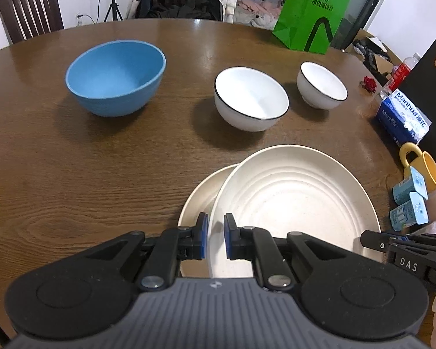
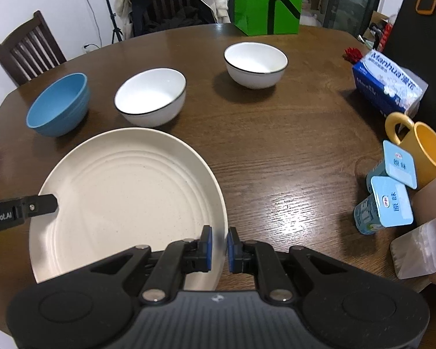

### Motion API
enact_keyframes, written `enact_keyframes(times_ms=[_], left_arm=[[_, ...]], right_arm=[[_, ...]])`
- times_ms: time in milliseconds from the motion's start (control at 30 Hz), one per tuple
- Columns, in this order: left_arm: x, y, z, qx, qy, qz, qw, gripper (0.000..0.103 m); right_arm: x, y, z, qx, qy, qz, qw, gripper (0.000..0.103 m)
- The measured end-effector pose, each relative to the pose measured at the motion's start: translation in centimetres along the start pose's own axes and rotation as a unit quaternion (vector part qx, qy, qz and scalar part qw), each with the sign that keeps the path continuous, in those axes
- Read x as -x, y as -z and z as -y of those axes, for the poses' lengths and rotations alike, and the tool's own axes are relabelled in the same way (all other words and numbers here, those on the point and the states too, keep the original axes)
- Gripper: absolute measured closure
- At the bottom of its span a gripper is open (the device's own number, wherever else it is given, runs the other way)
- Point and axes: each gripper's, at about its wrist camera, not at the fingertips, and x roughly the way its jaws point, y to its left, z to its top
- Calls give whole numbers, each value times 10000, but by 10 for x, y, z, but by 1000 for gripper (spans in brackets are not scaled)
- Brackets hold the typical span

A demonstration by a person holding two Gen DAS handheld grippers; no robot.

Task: Organize plates and bowls
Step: 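Lower the held white plate onto the cream plate with both grippers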

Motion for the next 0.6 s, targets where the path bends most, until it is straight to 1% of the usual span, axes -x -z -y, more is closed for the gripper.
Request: enact_keyframes(times_ms=[333, 600], left_arm=[[-19, -1, -1, -39, -39, -43, 10000, 91], [-25, -1, -7, 7, -139, -36, 9999, 91]], right_arm=[[-26, 1, 9, -53, -61, -123, 9999, 93], [-35, -4, -4, 271, -29, -151, 9995, 92]])
